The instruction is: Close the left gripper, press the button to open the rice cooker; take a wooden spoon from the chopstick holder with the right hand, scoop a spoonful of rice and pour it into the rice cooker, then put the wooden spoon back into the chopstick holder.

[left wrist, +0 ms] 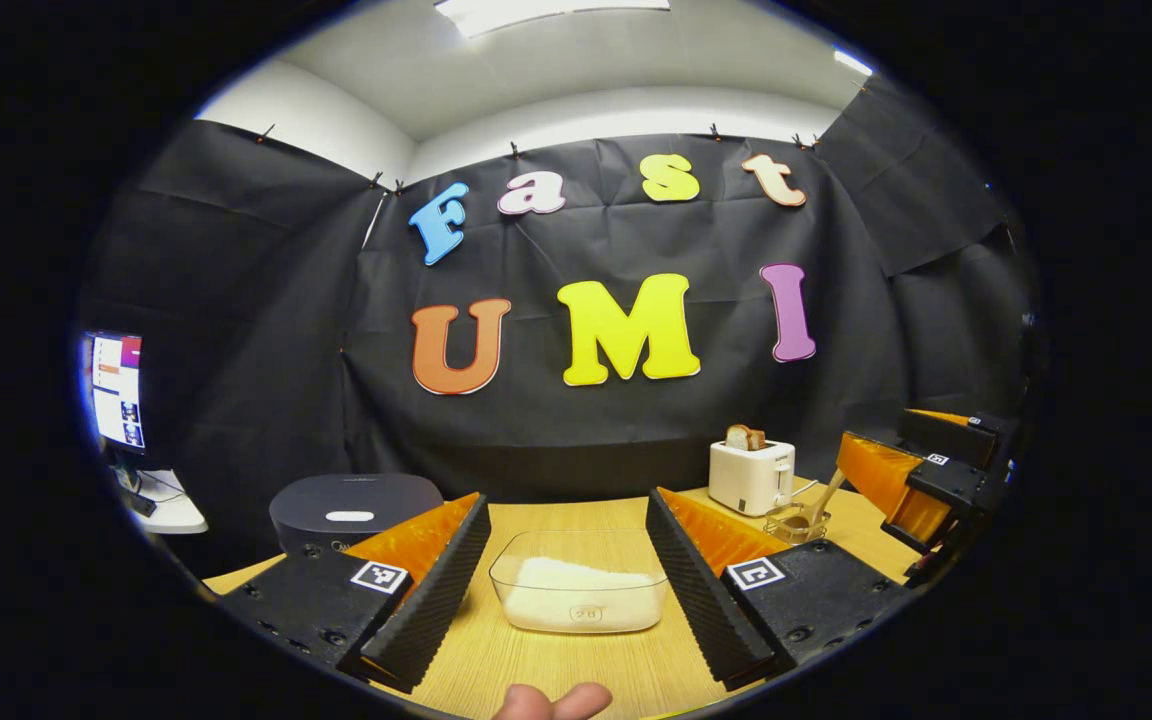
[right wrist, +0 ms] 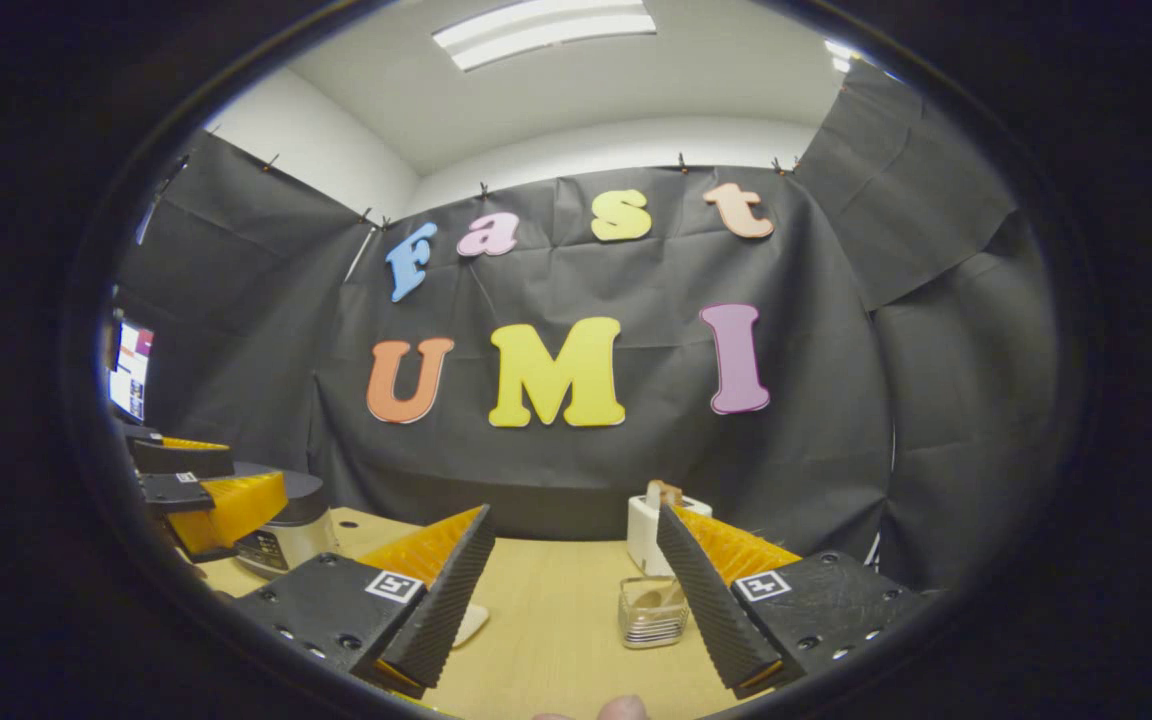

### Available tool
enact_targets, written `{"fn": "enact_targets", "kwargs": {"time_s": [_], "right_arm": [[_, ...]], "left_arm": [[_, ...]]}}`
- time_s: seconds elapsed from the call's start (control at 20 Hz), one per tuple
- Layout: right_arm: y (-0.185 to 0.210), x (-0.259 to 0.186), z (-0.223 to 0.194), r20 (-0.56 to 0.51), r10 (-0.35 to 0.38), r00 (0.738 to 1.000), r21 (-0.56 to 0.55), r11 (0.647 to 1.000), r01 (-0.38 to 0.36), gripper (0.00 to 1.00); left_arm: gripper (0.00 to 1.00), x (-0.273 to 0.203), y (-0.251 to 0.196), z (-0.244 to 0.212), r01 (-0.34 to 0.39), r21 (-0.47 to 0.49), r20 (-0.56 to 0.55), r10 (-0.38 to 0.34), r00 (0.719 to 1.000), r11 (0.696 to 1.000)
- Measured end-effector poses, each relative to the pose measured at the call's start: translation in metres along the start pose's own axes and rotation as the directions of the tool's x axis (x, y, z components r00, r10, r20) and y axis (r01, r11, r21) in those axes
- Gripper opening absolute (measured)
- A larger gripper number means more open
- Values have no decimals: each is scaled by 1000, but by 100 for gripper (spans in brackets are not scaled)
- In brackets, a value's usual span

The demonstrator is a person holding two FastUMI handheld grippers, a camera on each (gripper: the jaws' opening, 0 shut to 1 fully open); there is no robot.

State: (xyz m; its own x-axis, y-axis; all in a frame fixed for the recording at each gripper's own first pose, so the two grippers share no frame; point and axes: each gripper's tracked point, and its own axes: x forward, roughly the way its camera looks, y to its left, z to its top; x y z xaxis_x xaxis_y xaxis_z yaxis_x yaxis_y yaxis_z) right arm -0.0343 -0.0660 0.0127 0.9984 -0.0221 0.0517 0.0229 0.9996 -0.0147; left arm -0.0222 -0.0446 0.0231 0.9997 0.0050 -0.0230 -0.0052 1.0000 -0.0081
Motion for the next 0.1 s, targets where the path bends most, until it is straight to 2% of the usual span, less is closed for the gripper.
{"fn": "enact_targets", "kwargs": {"time_s": [0.1], "right_arm": [[2, 0, -2, -3, 2, 1000, 0, 1000, -2, 97]], "left_arm": [[100, -1, -2, 0, 12, -1, 1, -12, 1000, 1000]]}}
